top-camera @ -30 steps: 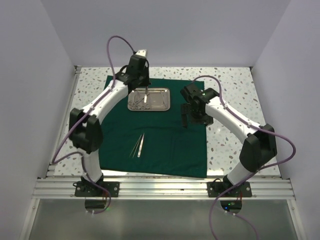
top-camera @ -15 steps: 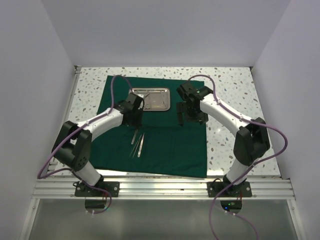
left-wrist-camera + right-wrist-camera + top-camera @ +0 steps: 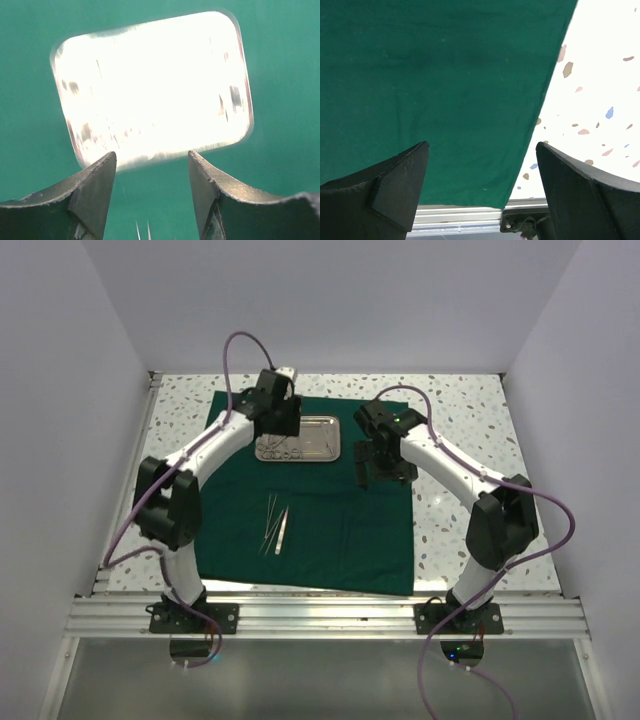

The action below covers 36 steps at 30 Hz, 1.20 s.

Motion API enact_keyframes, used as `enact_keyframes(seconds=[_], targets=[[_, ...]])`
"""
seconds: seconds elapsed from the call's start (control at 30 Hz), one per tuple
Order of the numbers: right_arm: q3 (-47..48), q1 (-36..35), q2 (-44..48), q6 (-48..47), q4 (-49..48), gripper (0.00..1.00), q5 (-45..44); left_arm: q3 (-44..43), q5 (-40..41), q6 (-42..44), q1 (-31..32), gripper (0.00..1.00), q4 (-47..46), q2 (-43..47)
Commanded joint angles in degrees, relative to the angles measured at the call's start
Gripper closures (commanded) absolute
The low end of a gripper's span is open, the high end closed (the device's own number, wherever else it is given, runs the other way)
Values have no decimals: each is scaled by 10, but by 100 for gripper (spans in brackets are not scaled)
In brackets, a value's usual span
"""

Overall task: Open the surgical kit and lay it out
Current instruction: Place the medical item in the surgical kit, then pick up the medical item from the container.

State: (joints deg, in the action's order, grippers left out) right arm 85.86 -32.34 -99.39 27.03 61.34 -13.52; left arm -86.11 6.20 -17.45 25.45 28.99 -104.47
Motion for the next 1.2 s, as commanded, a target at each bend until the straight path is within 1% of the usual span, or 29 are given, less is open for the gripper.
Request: enact_keyframes(seconds=[0.0,0.03,0.07,0.1,0.13,0.2,0.23,0.27,0.33,0.4,0.43,0.5,0.53,0.57,0.63,0.93,1.07,1.17], targets=[[23,4,5,-2,29,8,-19,-120,21,72,-29,38,-24,-99],[24,4,5,-2,33,8,-24,-149,22,81,-34,38,-23,-125],[26,4,7,0,37,8,-26,-178,7,86,-47,39,-8,-177],[26,6,7,0,45,8,-27,-237,-5,84,-54,39,2,-205],[28,6,8,1,49,8,-29,-259,-19,93,-62,40,5,-246],[34,8,8,2,66,8,-33,-298,-27,107,-63,40,-8,-274],[36,8,8,2,69,8,-35,-312,-55,114,-66,40,-9,-298],[38,8,8,2,73,8,-40,-343,-59,113,-69,40,-8,-311],[36,9,10,2,82,7,-45,-369,-93,111,-70,40,-3,-339],[33,12,8,2,90,7,-48,-383,-117,115,-70,41,-8,-344],[33,12,7,2,91,7,-49,-382,-128,114,-69,42,-9,-338],[29,14,10,0,95,7,-54,-351,-140,119,-68,43,-23,-321],[25,14,10,0,94,7,-55,-320,-143,124,-67,43,-38,-299],[21,13,11,0,94,7,-56,-319,-148,129,-67,43,-45,-289],[16,15,14,-1,91,7,-56,-286,-152,136,-67,43,-48,-274],[4,16,7,-20,71,7,-49,-188,-124,167,-66,44,-54,-199],[4,18,0,-26,62,7,-40,-174,-129,169,-67,45,-53,-212],[5,18,-3,-28,60,7,-37,-175,-109,168,-58,47,-53,-238]])
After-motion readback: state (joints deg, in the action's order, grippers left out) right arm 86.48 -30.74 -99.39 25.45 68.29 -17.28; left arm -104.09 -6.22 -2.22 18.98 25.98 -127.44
